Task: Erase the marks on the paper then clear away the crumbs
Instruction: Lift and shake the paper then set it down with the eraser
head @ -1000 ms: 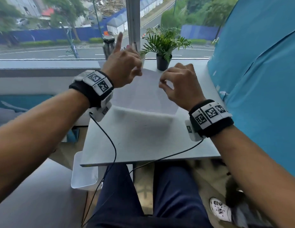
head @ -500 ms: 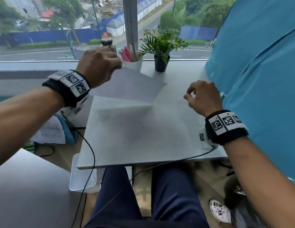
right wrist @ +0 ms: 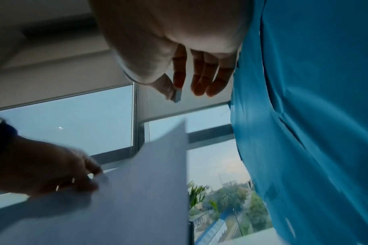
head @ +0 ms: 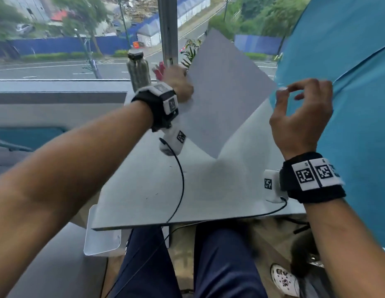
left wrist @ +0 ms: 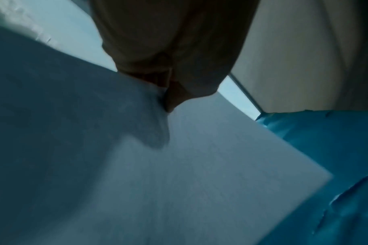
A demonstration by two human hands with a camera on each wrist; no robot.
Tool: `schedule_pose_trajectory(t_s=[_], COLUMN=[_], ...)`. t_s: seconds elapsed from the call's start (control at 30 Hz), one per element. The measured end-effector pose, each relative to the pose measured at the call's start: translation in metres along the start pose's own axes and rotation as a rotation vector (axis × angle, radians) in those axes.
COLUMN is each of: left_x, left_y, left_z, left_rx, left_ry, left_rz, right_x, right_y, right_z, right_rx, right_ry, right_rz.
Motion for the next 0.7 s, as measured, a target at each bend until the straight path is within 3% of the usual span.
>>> schedule_pose_trajectory(t_s=[0.07, 0.2, 0.27, 0.43, 0.57, 0.63, 0.7], left_x=[-0.03, -0.095, -0.125, -0.178, -0.171, -0.158, -0.147], left_y=[0.005, 0.018, 0.028, 0.047, 0.053, 0.064, 0.086], left_z=[0.006, 0.015, 0.023, 0.031, 0.02, 0.021, 0.032], left_rx=[0.036, 0.16, 0.237, 0.256, 0.087, -0.1, -0.363], left_ry=[0.101, 0.442, 0.579, 0.561, 0.299, 0.162, 0.034], left_rz=[-0.068, -0.121, -0.142, -0.263, -0.287, -0.269, -0.351], right_x=[0.001, -0.027, -0.046, -0.069, -0.065, -0.06, -0.053], right_y=[-0.009, -0.014, -0.004, 0.03, 0.042, 0.045, 0.049], right_z=[0.0, 0.021, 0.04, 0.09, 0.103, 0.103, 0.103], right_rx=[0.014, -0.152, -0.207, -0.294, -0.268, -0.275, -0.276], right_ry=[0.015, 0.272, 0.445, 0.716, 0.736, 0.723, 0.699], right_rz=[-0.062, -0.579, -0.762, -0.997, -1.039, -1.062, -1.053])
Point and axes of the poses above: each hand's wrist, its own y-axis away from the middle knuckle, its own x-axis out of the back of the hand, z = x × y, the point moved 1 cm from there along -y, towards the middle knuckle, and after that the axes turned 12 degrees about -x, right-handed, at the moved point
